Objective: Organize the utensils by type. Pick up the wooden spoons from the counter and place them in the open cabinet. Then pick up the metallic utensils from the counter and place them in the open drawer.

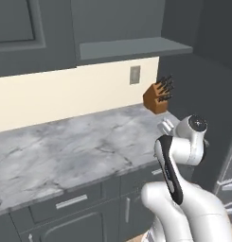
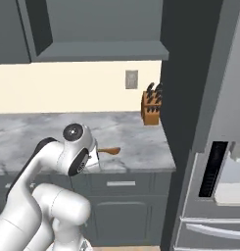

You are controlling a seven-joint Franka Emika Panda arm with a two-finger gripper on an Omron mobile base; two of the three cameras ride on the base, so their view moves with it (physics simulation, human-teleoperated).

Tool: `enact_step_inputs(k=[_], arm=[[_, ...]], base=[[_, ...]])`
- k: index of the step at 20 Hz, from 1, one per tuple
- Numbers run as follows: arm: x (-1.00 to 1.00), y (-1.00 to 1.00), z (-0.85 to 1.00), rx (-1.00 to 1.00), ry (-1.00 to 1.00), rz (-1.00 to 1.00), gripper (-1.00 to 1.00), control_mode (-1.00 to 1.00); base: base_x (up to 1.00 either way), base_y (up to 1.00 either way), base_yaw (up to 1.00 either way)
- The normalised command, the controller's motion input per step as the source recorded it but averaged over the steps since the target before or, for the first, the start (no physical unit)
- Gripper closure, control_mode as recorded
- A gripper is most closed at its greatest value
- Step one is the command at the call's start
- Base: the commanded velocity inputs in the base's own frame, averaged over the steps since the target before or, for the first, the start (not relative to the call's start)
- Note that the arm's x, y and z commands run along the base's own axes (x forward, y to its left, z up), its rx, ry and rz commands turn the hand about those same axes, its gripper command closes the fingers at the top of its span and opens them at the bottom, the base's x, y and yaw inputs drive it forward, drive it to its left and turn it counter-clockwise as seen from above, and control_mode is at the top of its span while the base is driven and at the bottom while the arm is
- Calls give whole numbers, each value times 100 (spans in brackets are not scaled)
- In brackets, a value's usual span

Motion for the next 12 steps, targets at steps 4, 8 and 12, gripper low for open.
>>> enact_step_inputs(k=[4, 8, 12], arm=[[0, 0, 0, 0, 0, 0, 100, 100], [0, 0, 0, 0, 0, 0, 100, 100], [0, 0, 0, 0, 0, 0, 100, 100]], base=[[53, -2, 31], [44, -19, 37], [28, -12, 41]])
